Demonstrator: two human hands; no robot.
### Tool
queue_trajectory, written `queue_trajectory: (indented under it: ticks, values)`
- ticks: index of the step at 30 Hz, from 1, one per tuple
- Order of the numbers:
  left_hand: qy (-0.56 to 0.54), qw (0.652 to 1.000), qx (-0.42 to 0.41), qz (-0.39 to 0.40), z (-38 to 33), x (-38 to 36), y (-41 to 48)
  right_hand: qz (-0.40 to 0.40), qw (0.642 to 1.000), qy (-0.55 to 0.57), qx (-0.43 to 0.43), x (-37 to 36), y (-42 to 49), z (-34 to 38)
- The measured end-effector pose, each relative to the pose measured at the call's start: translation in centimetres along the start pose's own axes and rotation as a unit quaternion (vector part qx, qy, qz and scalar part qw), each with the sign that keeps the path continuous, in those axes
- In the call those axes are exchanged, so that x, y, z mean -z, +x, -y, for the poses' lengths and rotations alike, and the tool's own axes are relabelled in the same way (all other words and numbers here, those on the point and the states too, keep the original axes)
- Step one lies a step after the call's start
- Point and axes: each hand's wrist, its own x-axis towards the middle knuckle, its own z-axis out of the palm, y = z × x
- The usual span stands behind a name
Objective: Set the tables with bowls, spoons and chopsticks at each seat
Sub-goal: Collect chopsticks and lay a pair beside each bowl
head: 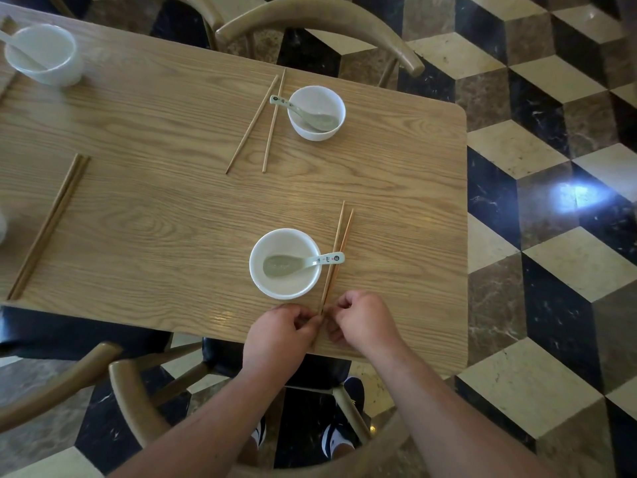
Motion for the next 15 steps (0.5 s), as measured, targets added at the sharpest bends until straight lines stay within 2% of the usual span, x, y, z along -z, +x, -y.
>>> queue_trajectory:
  ticks: [6,15]
  values:
    - [0.005,1.000,-0.002,0.004,0.0,0.2,0.1,0.085,0.994,0.074,-0.007,1.6,-0.2,0.5]
    - [0.009,1.000,-0.004,0.014,-0.3,0.6,-0.3,0.083,0.993,0.085,-0.008,1.8,-0.3,0.9]
